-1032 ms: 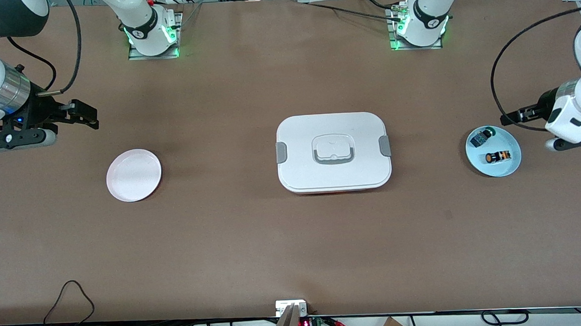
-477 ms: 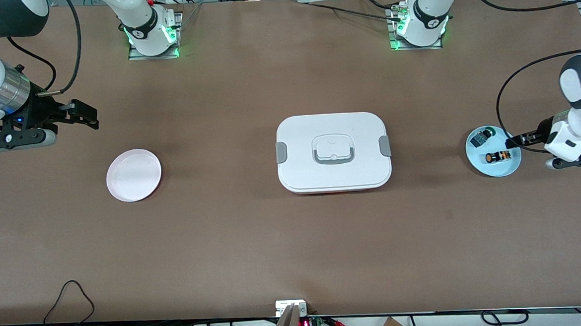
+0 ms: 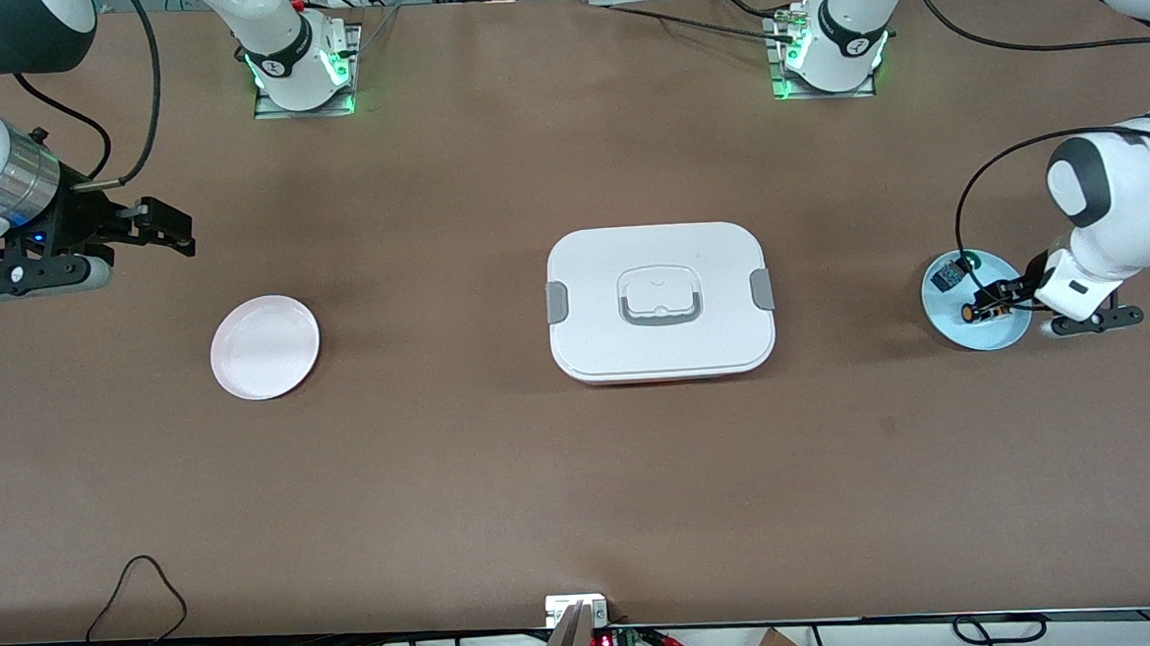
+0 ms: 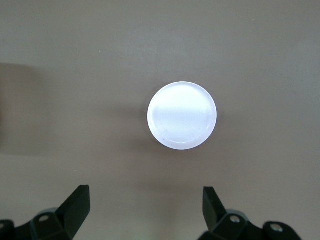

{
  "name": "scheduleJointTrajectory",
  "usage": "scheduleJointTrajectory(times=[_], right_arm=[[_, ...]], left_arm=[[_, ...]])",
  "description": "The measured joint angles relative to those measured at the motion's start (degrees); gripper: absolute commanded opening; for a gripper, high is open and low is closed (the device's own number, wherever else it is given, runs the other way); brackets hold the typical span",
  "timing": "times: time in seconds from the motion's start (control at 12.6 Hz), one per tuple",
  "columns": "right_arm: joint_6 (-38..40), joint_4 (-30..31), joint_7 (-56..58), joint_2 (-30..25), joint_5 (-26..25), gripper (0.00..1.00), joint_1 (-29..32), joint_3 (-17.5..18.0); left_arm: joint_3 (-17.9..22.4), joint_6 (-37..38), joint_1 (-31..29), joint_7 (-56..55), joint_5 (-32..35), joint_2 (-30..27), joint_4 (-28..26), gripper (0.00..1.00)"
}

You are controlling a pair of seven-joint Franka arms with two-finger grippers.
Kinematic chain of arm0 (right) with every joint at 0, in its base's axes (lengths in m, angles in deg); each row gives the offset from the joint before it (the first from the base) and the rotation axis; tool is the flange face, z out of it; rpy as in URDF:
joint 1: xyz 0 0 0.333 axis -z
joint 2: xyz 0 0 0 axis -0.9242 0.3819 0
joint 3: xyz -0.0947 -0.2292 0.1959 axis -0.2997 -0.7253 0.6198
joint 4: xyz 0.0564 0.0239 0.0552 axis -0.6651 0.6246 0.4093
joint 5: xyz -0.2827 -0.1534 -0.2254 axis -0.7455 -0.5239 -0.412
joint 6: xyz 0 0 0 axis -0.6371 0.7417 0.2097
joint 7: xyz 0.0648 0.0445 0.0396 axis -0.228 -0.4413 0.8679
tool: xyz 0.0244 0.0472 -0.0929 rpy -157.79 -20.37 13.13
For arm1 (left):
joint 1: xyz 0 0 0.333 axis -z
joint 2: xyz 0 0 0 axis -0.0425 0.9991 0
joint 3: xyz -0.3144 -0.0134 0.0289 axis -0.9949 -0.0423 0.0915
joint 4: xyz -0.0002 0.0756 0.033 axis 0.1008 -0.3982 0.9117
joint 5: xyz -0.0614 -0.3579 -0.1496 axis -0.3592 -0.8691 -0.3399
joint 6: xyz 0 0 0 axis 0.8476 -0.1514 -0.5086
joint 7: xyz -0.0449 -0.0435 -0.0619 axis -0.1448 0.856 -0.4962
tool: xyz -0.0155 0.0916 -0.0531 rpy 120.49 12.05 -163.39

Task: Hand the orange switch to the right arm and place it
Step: 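Lower the left gripper onto the orange switch on the blue plate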

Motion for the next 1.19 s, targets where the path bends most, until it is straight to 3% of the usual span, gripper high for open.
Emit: scheduleJointTrajectory(times=[1.19], right_arm=[[0.0, 0.0, 0.0, 0.0, 0.0, 1.0, 0.0, 0.0]], left_arm=[[-0.4, -3.04, -0.99, 0.54, 0.0, 3.53, -0.76, 1.0]])
